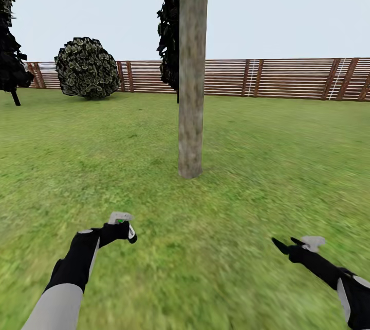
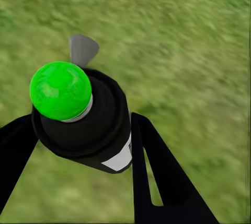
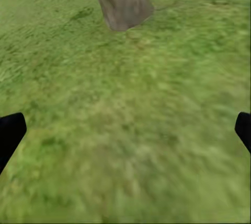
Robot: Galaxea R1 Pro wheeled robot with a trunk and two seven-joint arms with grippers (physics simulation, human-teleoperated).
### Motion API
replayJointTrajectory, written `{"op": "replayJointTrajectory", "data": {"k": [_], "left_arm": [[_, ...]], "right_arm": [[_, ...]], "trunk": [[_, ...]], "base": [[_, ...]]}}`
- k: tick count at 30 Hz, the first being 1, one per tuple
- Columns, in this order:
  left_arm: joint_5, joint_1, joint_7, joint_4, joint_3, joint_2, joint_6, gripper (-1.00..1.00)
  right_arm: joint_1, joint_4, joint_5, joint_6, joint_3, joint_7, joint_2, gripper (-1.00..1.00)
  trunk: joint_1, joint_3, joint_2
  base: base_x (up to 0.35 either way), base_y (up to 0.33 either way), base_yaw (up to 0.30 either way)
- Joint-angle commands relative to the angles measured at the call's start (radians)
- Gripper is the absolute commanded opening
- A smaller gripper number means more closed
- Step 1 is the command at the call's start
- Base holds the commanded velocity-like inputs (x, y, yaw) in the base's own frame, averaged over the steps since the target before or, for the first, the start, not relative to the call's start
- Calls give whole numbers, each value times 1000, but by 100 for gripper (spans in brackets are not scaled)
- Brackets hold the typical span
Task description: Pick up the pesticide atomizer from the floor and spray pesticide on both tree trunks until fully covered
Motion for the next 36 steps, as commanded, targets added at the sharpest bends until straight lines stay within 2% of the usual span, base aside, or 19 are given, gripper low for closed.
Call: {"op": "replayJointTrajectory", "data": {"k": [1,10,15,17,24,33,35,36], "left_arm": [[3,0,5,4,0,-3,0,-100],[2,1,8,28,-4,-13,12,-100],[-3,1,8,63,-20,-19,141,-100],[-4,1,8,65,-30,-19,188,-100],[-5,1,9,65,-76,-19,253,-100],[-6,-9,17,61,-88,-22,267,-100],[-7,-31,52,61,-88,-22,268,-100],[-5,-44,97,61,-88,-23,270,-100]], "right_arm": [[0,0,0,-22,-21,-39,1,100],[0,1,0,-37,-50,-68,-5,100],[0,2,0,-38,-148,-66,0,100],[0,2,0,-38,-172,-66,3,100],[1,3,0,-38,-184,-66,4,100],[2,3,0,-39,-186,-74,4,100],[2,3,0,-39,-186,-95,4,100],[2,3,1,-39,-185,-140,5,100]], "trunk": [[0,0,0],[0,0,0],[0,0,0],[0,0,0],[0,0,0],[0,0,0],[0,0,0],[0,0,0]], "base": [[0,0,0],[0,0,0],[109,0,0],[284,0,0],[327,0,0],[337,0,0],[337,0,0],[337,0,0]]}}
